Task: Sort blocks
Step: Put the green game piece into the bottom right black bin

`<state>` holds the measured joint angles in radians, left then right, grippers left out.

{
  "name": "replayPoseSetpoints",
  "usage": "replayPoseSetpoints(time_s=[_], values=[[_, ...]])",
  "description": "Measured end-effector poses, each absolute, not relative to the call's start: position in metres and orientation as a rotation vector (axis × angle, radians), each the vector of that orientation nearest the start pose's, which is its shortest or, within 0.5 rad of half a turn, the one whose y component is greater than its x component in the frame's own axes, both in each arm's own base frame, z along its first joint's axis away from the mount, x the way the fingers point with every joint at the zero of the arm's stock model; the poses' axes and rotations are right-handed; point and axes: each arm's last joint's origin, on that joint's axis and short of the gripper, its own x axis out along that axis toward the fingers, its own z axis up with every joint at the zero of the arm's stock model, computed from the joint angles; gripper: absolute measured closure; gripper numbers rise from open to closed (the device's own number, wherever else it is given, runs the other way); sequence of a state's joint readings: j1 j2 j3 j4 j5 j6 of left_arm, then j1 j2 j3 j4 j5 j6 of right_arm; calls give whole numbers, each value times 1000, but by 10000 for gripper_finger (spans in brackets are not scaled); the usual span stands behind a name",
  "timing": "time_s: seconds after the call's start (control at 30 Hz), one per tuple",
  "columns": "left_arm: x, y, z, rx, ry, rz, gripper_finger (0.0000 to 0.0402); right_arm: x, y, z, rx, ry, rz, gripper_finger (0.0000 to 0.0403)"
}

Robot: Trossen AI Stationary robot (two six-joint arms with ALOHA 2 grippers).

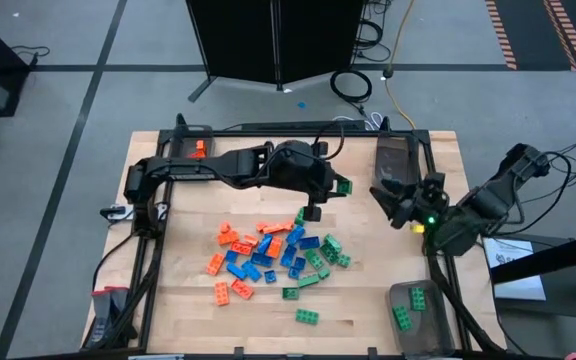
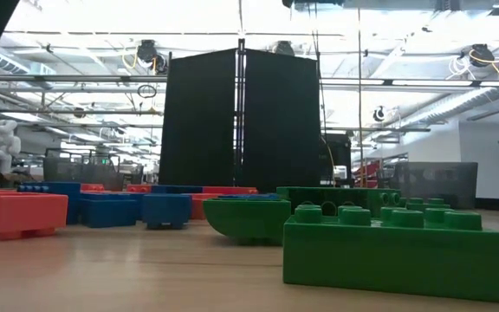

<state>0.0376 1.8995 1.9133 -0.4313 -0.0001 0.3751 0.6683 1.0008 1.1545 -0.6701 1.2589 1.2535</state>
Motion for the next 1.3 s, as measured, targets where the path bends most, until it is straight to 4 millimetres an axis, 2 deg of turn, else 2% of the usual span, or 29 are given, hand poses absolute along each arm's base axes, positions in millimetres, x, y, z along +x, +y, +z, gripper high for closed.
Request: replayPoseSetpoints(time_s=[0.13,0.43,1.1,1.2,1.3], values=[[439,16,379,393,400,-14,276,164,82,390,782,-106,-655,62],[439,14,379,398,402,-2,276,187,68,378,838,26,-646,62],[439,7,379,418,406,16,276,206,45,370,883,161,-626,62],[439,7,380,418,403,16,276,211,43,367,890,189,-619,69],[439,6,379,419,411,12,276,215,42,364,895,206,-618,92]])
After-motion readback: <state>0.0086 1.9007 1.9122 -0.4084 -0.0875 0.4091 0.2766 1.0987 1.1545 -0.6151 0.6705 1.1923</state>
